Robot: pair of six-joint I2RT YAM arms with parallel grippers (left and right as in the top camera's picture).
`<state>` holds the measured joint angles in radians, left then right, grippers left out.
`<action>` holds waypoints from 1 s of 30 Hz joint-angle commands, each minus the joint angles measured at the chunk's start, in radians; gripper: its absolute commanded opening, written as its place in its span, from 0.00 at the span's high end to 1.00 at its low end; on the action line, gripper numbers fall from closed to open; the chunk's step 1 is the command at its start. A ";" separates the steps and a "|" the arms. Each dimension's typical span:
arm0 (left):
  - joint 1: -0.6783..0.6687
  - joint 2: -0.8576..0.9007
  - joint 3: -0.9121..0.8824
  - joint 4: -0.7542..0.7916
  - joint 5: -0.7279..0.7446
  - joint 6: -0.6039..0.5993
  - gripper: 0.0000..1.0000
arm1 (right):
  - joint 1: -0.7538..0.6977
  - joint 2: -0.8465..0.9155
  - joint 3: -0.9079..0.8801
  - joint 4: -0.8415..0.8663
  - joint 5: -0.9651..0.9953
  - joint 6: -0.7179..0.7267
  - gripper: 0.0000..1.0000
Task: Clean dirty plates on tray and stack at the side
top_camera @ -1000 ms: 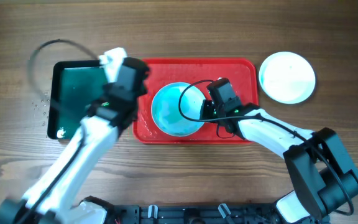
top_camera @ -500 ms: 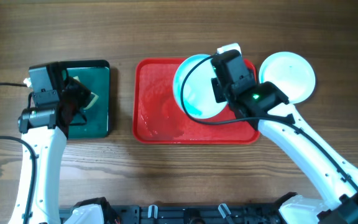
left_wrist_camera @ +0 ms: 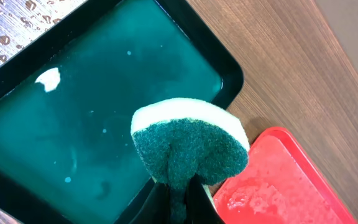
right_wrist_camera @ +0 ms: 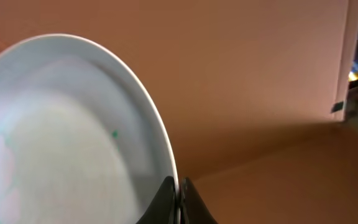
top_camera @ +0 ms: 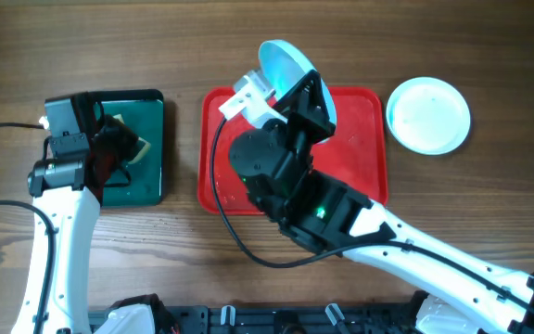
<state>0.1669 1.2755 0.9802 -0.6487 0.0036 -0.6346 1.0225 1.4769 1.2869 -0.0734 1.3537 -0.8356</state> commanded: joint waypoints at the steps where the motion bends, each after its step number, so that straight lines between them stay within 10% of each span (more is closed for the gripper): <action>1: 0.005 0.002 0.000 0.004 0.011 -0.010 0.96 | -0.024 -0.010 0.011 0.001 0.061 0.042 0.96; 5: 0.005 0.002 0.000 0.000 0.011 -0.010 0.96 | -0.167 -0.010 -0.034 -0.257 -0.080 0.540 0.96; 10: 0.005 0.002 0.000 0.001 0.012 -0.010 0.96 | -0.610 -0.010 -0.035 -0.621 -0.879 1.119 0.96; 18: 0.005 0.011 0.000 0.002 0.016 -0.010 0.96 | -1.331 0.026 -0.036 -0.623 -1.378 1.179 0.96; 24: 0.005 0.056 0.000 0.018 0.026 -0.010 0.96 | -1.427 0.187 -0.036 -0.562 -1.382 1.179 0.95; 30: 0.005 0.086 0.000 0.039 0.026 -0.010 0.96 | -1.418 0.296 -0.034 -0.510 -1.581 1.098 0.55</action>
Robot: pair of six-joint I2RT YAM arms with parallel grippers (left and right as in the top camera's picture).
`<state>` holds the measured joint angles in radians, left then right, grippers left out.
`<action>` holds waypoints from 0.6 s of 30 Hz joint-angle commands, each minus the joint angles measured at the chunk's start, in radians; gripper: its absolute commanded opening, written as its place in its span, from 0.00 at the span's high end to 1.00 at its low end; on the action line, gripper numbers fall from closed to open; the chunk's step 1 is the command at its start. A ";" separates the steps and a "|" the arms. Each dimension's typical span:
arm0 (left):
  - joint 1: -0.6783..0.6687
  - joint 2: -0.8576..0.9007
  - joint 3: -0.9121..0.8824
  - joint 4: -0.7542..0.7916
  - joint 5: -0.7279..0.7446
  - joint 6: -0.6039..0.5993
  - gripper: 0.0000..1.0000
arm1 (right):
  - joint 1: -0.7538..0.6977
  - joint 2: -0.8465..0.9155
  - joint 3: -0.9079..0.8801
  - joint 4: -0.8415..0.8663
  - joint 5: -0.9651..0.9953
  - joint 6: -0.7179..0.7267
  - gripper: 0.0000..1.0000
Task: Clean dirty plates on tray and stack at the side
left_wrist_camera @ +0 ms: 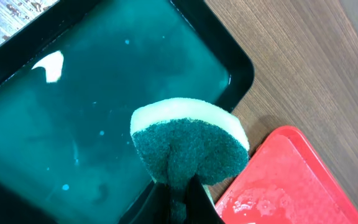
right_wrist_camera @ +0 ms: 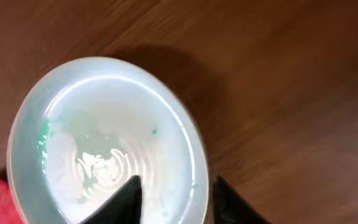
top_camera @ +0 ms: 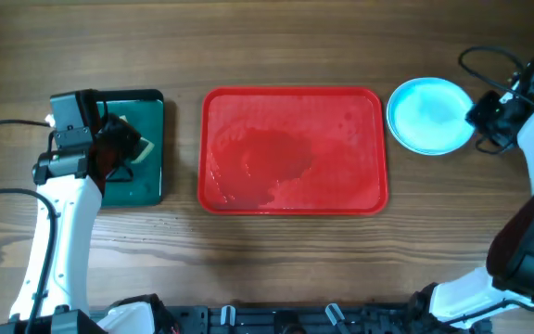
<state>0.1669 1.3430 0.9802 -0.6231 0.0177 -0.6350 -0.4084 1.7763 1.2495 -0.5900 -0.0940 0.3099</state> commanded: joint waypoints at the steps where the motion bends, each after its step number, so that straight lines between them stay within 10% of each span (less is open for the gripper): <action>1: 0.005 0.023 0.000 0.017 0.012 -0.010 0.96 | 0.013 -0.020 0.003 0.004 -0.163 -0.047 0.51; 8: 0.006 0.069 0.000 0.089 0.011 -0.010 0.96 | 0.123 -0.287 0.003 -0.164 -0.266 -0.048 0.02; 18: 0.113 0.284 0.000 0.196 -0.066 -0.010 0.87 | 0.706 -0.674 0.003 -0.317 0.000 0.103 0.01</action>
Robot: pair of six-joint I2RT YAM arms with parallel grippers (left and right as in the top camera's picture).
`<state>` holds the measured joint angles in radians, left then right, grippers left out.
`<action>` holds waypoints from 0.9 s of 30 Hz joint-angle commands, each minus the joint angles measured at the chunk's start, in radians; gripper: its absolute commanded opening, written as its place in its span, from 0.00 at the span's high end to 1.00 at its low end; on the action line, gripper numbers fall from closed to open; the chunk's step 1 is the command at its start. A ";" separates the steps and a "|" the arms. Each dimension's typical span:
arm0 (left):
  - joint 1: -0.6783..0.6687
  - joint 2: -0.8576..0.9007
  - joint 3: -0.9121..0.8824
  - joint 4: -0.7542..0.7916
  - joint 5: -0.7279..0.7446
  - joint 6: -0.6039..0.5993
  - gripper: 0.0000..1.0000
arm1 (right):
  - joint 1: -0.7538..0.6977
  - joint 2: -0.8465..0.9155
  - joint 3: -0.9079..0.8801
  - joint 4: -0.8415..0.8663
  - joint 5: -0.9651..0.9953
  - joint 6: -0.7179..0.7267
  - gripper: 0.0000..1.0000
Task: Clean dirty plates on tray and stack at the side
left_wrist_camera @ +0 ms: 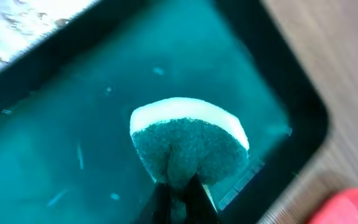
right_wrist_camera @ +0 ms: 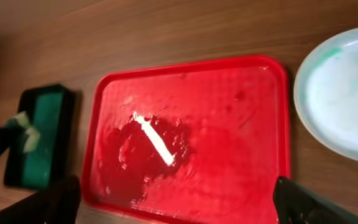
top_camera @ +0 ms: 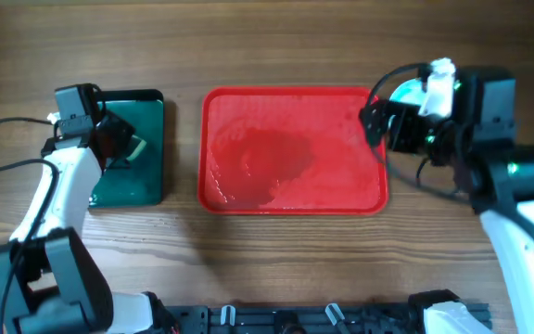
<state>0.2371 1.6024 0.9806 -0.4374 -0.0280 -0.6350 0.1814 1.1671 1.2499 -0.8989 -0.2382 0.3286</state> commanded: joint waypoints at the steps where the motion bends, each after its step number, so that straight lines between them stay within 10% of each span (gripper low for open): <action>1: 0.051 0.026 -0.001 0.011 -0.007 -0.010 0.66 | 0.156 -0.080 0.003 -0.008 0.180 0.100 0.00; 2: 0.054 0.026 -0.001 0.013 0.019 -0.010 0.34 | 0.189 -0.092 0.003 -0.008 0.203 0.110 0.01; 4: 0.053 0.026 -0.001 0.023 0.084 -0.009 0.13 | 0.248 -0.108 0.003 -0.008 0.216 0.130 0.00; 27: -0.114 -0.554 -0.001 -0.294 0.289 0.054 0.00 | 0.657 -0.610 -0.210 -0.300 0.604 0.415 0.00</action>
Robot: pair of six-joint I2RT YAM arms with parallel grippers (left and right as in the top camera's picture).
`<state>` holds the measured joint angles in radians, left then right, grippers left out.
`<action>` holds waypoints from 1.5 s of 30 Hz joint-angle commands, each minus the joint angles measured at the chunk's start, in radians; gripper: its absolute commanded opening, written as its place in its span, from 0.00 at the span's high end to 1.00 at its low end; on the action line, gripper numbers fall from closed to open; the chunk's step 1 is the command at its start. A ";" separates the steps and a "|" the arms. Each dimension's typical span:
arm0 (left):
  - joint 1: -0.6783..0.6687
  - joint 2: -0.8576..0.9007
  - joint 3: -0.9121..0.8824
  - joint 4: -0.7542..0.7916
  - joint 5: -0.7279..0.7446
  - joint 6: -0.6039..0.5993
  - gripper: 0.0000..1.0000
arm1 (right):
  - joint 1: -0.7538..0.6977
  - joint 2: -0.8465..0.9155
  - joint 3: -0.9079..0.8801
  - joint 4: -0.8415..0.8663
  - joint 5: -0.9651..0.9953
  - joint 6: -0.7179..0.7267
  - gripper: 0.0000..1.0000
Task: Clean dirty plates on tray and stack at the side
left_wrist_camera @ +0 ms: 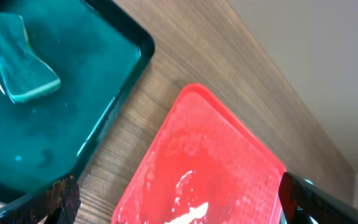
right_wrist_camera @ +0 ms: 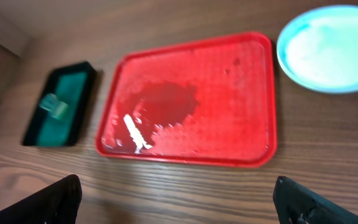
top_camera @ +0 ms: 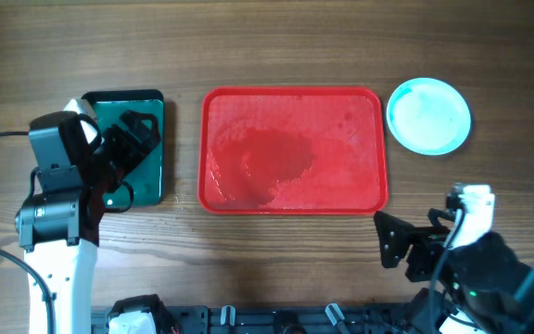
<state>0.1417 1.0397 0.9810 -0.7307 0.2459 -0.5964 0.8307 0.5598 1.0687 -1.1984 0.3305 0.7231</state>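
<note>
The red tray (top_camera: 292,150) lies wet and bare of plates in the middle of the table. A pale blue plate (top_camera: 428,115) rests on the wood to its right, also seen as the plate (right_wrist_camera: 331,48) at the right wrist view's top right. The green sponge (left_wrist_camera: 18,59) lies loose in the dark green basin (left_wrist_camera: 114,106). My left gripper (top_camera: 130,160) hangs open over the basin's right side, nothing between its fingers (left_wrist_camera: 58,199). My right gripper (top_camera: 395,249) is open near the table's front right, clear of the tray.
The basin (top_camera: 123,94) holds green water at the table's left, and the left arm covers part of it from above. Bare wood separates basin, tray (right_wrist_camera: 191,99) and plate. Cables trail off the left edge.
My left gripper has opened and let go of the sponge, which now lies in the basin. My right gripper has moved from over the tray's right edge to the table's front right.
First my right gripper held a plate tilted above the red tray while my left held the sponge over the basin. Then the plate lay at the right side with the right gripper open at it. Later the right gripper was above the tray; now both are open and empty.
</note>
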 commanded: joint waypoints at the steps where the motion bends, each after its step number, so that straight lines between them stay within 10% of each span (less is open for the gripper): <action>1: -0.018 0.013 -0.001 0.000 0.015 0.016 0.00 | 0.008 -0.003 -0.033 0.000 0.035 0.021 0.00; 16: -0.018 0.015 -0.001 0.000 0.015 0.016 0.00 | 0.003 -0.024 -0.059 -0.006 0.039 0.007 0.00; 22: -0.018 0.015 -0.001 0.000 0.015 0.016 0.00 | -0.381 -0.294 -0.525 0.677 -0.434 -0.644 0.00; 32: -0.018 0.015 -0.001 0.000 0.015 0.016 0.00 | -0.756 -0.557 -1.066 1.405 -0.557 -0.562 0.00; 45: -0.018 0.015 -0.001 0.000 0.015 0.016 0.00 | -0.930 -0.557 -1.064 1.198 -0.390 -0.668 0.00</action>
<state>0.1261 1.0531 0.9806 -0.7338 0.2466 -0.5964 -0.0795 0.0154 0.0063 -0.0029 -0.0483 0.0849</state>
